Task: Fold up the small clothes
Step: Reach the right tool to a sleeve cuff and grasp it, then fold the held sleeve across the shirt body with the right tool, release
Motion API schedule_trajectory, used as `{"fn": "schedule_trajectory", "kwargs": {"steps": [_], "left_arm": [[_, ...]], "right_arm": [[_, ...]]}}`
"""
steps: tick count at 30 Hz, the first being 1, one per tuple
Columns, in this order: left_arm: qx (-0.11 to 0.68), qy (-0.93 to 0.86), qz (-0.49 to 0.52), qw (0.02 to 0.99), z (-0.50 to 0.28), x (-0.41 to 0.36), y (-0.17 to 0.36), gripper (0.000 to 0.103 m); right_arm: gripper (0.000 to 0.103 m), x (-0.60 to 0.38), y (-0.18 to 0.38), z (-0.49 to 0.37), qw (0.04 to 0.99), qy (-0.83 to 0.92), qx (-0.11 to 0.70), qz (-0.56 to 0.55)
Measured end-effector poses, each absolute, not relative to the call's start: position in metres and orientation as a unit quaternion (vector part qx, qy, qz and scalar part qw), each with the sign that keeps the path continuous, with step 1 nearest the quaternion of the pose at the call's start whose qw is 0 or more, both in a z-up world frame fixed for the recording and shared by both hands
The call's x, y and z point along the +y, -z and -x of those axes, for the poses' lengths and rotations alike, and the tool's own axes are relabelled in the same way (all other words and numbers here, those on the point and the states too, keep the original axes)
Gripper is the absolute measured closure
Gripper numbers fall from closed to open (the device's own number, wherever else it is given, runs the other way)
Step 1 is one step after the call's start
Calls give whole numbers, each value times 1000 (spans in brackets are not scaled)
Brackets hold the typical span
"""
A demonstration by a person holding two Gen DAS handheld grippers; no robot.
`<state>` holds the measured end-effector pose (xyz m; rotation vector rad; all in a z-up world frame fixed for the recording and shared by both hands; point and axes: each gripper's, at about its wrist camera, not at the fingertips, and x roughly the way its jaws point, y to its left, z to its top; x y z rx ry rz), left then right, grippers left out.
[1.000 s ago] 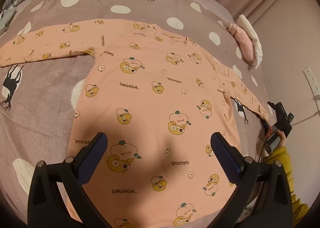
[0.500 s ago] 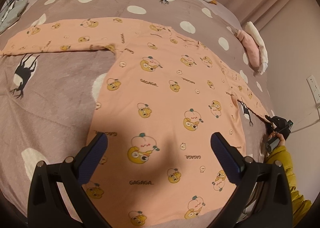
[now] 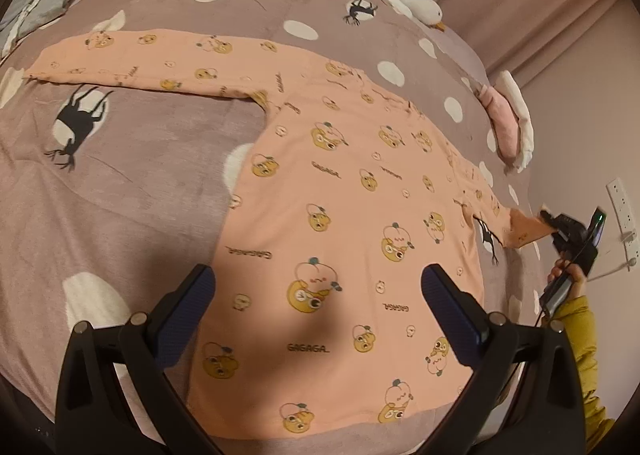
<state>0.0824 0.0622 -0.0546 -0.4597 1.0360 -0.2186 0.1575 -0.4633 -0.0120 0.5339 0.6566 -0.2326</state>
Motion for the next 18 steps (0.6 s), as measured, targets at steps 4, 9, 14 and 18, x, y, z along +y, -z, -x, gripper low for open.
{"fn": "schedule_trajectory", "kwargs": {"steps": [4, 9, 14, 18], "left_arm": [[480, 100, 223, 842, -82, 77, 51, 0], [473, 90, 233, 845, -84, 100, 52, 0], [477, 78, 250, 839, -89, 118, 62, 0], [485, 72, 256, 833, -94, 126, 71, 0]], "right_arm": [[98, -406, -20, -177, 926, 81, 326, -174], [98, -331, -41, -208, 938, 42, 330, -94], [98, -244, -36, -235, 941, 1, 338, 2], [98, -177, -12, -245, 932, -23, 354, 75]]}}
